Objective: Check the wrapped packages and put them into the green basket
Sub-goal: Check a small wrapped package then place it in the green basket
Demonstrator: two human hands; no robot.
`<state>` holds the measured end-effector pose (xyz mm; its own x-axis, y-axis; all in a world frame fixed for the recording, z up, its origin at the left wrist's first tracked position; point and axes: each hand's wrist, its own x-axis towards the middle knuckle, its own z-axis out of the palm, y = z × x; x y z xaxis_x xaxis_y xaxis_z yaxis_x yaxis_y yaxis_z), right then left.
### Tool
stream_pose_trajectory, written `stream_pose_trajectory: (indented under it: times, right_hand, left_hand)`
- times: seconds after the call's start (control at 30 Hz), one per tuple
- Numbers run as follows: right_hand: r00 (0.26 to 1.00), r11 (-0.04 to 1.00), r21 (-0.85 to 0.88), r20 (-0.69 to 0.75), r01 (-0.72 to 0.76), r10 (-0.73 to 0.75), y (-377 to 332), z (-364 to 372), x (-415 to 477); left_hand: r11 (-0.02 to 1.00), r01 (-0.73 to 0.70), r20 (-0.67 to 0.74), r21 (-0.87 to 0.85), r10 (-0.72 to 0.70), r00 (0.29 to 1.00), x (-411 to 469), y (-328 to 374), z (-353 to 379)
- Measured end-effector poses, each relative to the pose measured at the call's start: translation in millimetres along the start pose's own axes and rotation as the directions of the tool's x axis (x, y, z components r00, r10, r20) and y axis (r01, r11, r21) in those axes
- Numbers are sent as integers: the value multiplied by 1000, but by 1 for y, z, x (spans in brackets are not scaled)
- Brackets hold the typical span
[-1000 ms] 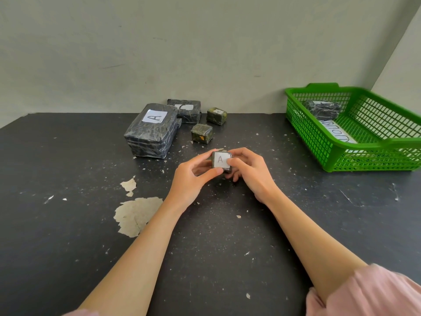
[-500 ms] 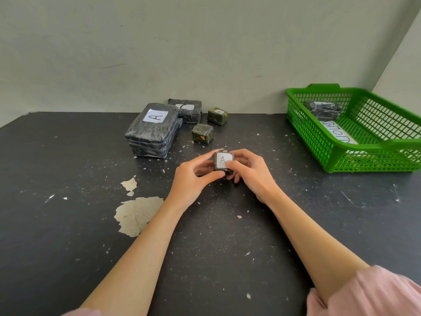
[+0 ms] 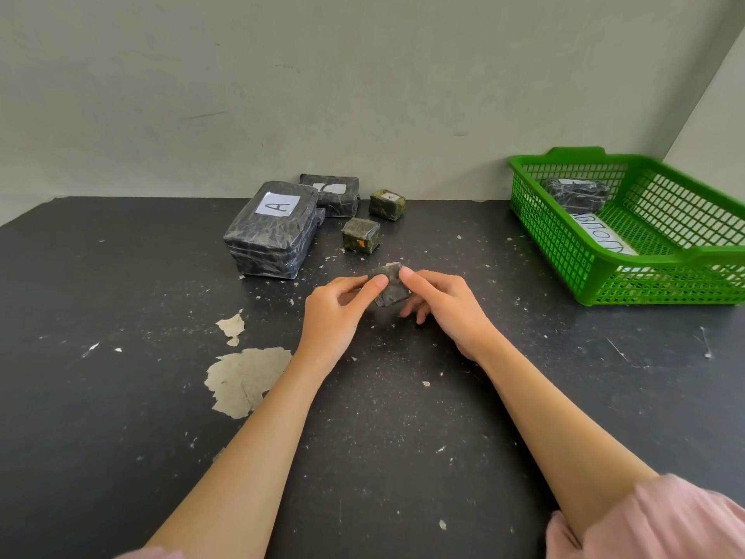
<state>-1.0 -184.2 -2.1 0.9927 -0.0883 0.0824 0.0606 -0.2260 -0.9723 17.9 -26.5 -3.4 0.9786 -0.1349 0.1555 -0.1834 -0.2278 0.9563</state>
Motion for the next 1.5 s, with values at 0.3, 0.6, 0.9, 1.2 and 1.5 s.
stream_pose_trajectory:
  times: [0.3,0.6,0.9,1.2,1.5]
  right_hand:
    - [999,999,37,-37,-4,5,-4,1,-2]
    - [997,999,38,-79,-12,15,-7,6,-5]
    - [1000,999,41,-17,6,-5,-4,2,-6]
    - [999,999,25,30,22,-23,-2,0,-5]
    - [999,999,15,25,31,-31,1,-2,-4]
  left_hand:
    - [990,-138,139,-39,142,980,-1,-2,-1]
    - [976,-213,195,52,199,960,0,-5,0]
    - [977,-210,188,27,202,961,2,-7,0]
    - [981,-195,186,11,190,964,1,-7,0]
    - [984,-180,183,-8,178,967,0,-5,0]
